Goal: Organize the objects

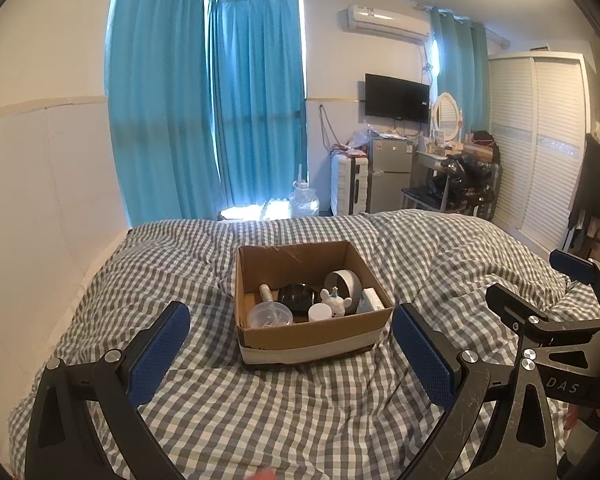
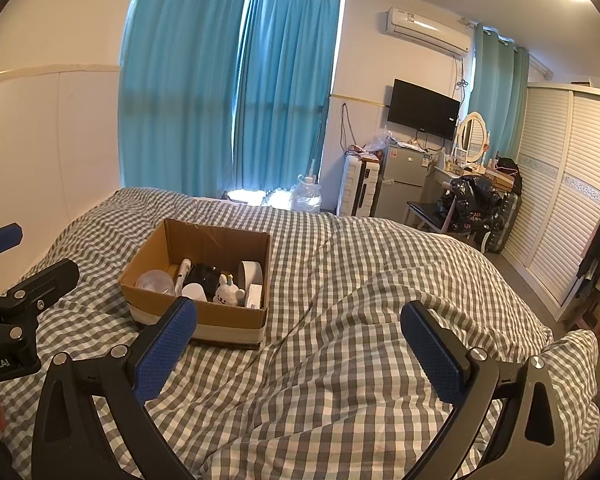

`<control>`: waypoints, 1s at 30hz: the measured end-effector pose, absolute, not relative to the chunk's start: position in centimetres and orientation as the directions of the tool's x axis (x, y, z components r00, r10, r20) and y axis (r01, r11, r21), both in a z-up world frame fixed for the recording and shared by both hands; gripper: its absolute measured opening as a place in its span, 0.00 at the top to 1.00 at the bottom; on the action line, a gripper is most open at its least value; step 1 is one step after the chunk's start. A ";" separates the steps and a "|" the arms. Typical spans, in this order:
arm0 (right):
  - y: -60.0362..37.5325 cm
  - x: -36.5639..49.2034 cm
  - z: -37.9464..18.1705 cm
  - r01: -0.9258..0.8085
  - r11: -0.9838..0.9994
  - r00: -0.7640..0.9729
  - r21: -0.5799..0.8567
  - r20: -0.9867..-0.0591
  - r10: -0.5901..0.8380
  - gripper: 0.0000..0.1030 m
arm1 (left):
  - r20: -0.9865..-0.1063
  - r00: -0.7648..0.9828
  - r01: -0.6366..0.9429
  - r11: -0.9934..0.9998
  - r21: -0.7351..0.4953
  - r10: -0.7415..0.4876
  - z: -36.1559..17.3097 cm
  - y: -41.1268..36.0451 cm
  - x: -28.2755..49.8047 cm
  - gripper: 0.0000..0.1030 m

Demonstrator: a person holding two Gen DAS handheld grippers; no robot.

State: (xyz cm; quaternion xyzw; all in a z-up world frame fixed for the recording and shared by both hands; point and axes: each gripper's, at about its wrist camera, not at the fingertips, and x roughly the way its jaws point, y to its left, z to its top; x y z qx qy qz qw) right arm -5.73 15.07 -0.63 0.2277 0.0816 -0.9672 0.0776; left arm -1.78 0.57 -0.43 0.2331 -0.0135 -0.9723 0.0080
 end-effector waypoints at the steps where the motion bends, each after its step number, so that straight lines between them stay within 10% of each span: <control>1: 15.1 -5.7 -0.7 0.188 -0.974 -0.884 -0.123 -0.453 -0.113 0.01 | -0.456 -0.890 0.010 -1.000 0.025 -0.020 -0.5 0.5 -1.8 0.00; 30: 14.8 -5.8 -1.5 0.193 -0.973 -0.880 -0.130 -0.461 -0.113 0.01 | -0.460 -0.888 0.014 -1.000 0.015 -0.019 -0.6 -0.1 -2.0 0.00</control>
